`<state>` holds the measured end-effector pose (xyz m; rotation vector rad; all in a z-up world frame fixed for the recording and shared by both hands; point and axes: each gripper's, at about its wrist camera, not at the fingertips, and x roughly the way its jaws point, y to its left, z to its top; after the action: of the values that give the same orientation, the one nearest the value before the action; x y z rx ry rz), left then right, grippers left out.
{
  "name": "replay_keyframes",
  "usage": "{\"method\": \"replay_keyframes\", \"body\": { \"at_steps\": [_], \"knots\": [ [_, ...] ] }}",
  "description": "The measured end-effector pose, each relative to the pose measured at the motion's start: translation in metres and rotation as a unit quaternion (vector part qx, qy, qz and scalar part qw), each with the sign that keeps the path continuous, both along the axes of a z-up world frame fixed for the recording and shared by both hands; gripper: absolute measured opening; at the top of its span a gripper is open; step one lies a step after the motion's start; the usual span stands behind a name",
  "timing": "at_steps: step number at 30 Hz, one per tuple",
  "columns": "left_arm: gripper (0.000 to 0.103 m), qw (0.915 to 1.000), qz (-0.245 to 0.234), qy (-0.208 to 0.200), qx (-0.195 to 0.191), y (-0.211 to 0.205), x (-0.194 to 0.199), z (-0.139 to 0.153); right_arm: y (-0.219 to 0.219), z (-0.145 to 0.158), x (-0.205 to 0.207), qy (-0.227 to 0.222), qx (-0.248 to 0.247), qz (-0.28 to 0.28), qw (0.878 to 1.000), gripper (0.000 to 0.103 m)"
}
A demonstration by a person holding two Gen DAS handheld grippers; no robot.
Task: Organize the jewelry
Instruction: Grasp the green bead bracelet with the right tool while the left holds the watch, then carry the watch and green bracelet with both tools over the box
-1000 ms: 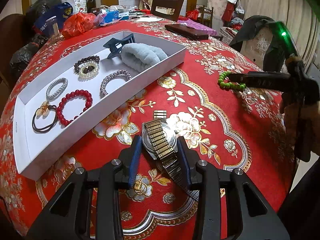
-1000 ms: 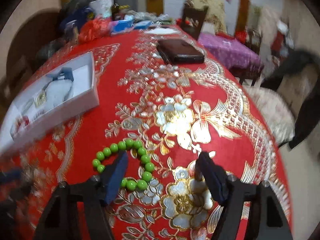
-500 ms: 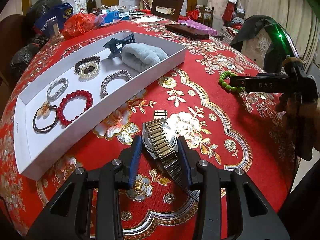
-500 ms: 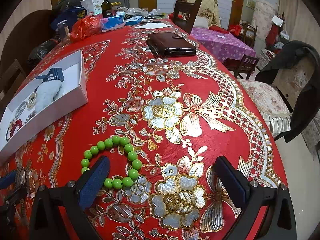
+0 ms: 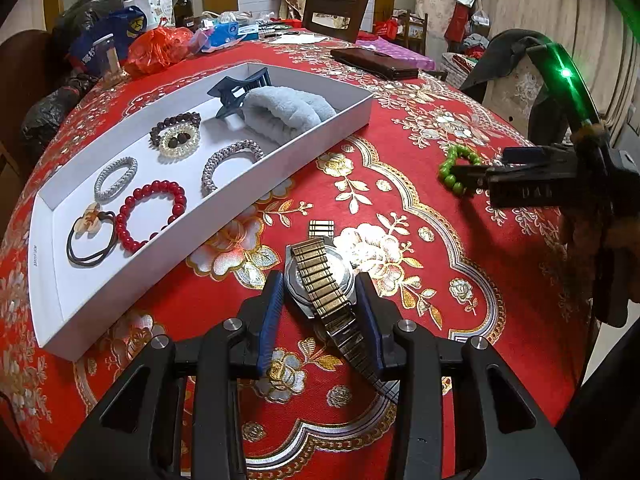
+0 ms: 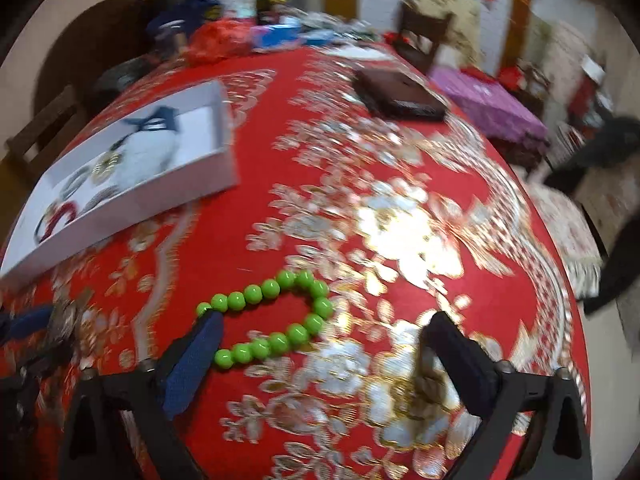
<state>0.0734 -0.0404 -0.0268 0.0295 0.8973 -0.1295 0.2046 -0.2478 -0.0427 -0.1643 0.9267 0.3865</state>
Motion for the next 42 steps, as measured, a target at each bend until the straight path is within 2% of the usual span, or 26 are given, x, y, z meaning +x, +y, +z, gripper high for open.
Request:
{"method": "replay_keyframes", "body": {
  "at_steps": [1,2,3,6,7,8,11,15,18,23,25,31,35,42],
  "knots": [
    [0.037,1.0,0.0,0.0,0.0,0.0,0.0,0.0,0.0,0.001,0.0,-0.003,0.001,0.0,1.0,0.088],
    [0.037,1.0,0.0,0.0,0.0,0.0,0.0,0.0,0.0,0.001,0.0,-0.006,0.003,0.0,1.0,0.075],
    [0.037,1.0,0.0,0.0,0.0,0.0,0.0,0.0,0.0,0.003,-0.001,-0.012,0.005,0.002,1.0,0.055],
    [0.037,1.0,0.0,0.0,0.001,0.0,0.0,0.0,0.004,0.006,-0.004,-0.023,0.007,0.016,1.0,0.028],
    [0.037,1.0,0.0,0.0,0.0,0.0,0.0,0.0,0.006,0.005,-0.007,-0.025,0.006,0.02,0.999,0.022],
    [0.037,1.0,0.0,0.0,0.001,-0.001,0.0,0.0,0.008,0.006,-0.009,-0.026,0.004,0.027,0.999,0.01],
    [0.037,1.0,0.0,0.0,0.001,-0.001,0.0,0.0,0.011,0.007,-0.013,-0.021,0.005,0.029,0.999,0.009],
    [0.035,1.0,0.002,-0.001,0.001,0.0,0.0,0.0,0.004,0.012,-0.02,-0.01,0.057,0.024,0.998,0.008],
    [0.034,1.0,0.004,0.0,-0.007,0.006,0.001,0.001,0.002,0.03,-0.032,-0.025,0.09,0.026,0.995,0.008],
    [0.034,0.999,0.014,-0.003,-0.042,0.017,-0.002,0.004,0.008,0.055,-0.055,-0.049,0.111,0.037,0.992,0.008],
    [0.034,0.9979,0.012,-0.012,-0.062,0.021,-0.006,0.013,0.009,0.064,-0.063,-0.056,0.127,0.038,0.99,0.008],
    [0.034,0.9945,0.0,-0.065,-0.082,0.029,-0.025,0.056,0.015,0.091,-0.075,-0.078,0.169,0.044,0.982,0.008],
    [0.034,0.9934,0.0,-0.074,-0.088,0.033,-0.03,0.069,0.02,0.096,-0.076,-0.078,0.177,0.048,0.98,0.008],
    [0.034,0.9925,0.017,-0.078,-0.092,0.045,-0.029,0.073,0.029,0.094,-0.071,-0.072,0.169,0.048,0.982,0.008]
  ]
}}
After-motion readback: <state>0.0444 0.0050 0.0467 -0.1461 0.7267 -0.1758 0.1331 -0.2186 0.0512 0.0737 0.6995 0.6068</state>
